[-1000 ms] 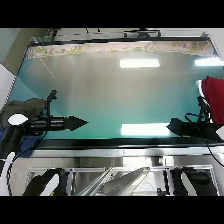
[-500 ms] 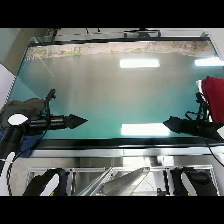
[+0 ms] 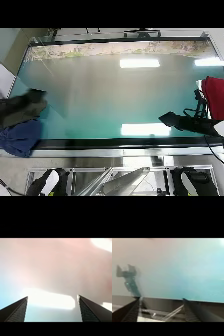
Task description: Fold the shirts.
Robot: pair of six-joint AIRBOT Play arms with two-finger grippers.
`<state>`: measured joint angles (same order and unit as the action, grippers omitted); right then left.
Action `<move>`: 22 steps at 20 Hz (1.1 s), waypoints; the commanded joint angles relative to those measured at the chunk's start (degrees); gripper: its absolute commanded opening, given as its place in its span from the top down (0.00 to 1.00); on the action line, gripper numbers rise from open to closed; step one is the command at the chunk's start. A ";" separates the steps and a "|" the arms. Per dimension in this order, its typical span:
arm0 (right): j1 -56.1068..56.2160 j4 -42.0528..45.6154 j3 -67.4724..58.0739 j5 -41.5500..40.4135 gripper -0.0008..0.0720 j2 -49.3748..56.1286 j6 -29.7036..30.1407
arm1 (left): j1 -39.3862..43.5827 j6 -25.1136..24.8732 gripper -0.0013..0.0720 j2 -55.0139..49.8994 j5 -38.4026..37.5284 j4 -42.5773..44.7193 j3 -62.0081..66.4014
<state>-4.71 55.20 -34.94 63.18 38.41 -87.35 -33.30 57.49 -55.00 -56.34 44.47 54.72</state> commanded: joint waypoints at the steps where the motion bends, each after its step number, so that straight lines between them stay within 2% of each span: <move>1: 0.04 0.00 0.02 -1.25 0.14 4.07 0.59 | -15.26 0.83 0.01 -6.95 8.74 7.45 7.45; 4: 0.02 0.00 0.02 -3.06 0.14 6.36 0.57 | -23.56 0.07 0.01 -17.55 7.28 8.70 10.56; 6: 0.02 0.00 0.02 -4.33 0.14 6.69 0.55 | -25.99 -0.70 0.01 -24.13 4.85 9.70 12.31; 11: -0.15 0.02 0.02 -5.33 0.14 6.73 0.59 | -25.57 -0.66 0.01 -36.61 1.25 19.10 17.57; 17: -0.15 -0.02 0.02 -5.35 0.14 6.71 0.39 | -22.84 -0.57 0.02 -44.50 -1.55 18.78 24.44; 18: -0.15 -0.02 0.02 -5.33 0.14 6.71 0.37 | -21.66 -0.02 0.05 -45.29 -2.32 18.23 25.14; 19: -0.15 -0.28 0.02 -5.31 0.14 6.71 0.39 | -20.26 0.66 0.24 -45.83 -3.41 17.51 25.94; 20: -0.15 -0.74 0.02 -5.31 0.14 6.71 0.39 | -19.04 0.63 0.64 -46.07 -5.07 16.52 26.97; 21: -0.15 -1.11 0.02 -5.29 0.14 6.71 0.39 | -17.49 0.46 0.98 -46.01 -7.43 15.89 28.57; 22: -0.13 -1.25 0.02 -5.16 0.14 6.71 0.39 | -15.89 0.48 0.96 -45.97 -10.01 14.73 30.64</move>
<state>-4.82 54.72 -34.94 57.93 45.10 -86.87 -52.64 57.63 -99.96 -60.66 61.69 81.56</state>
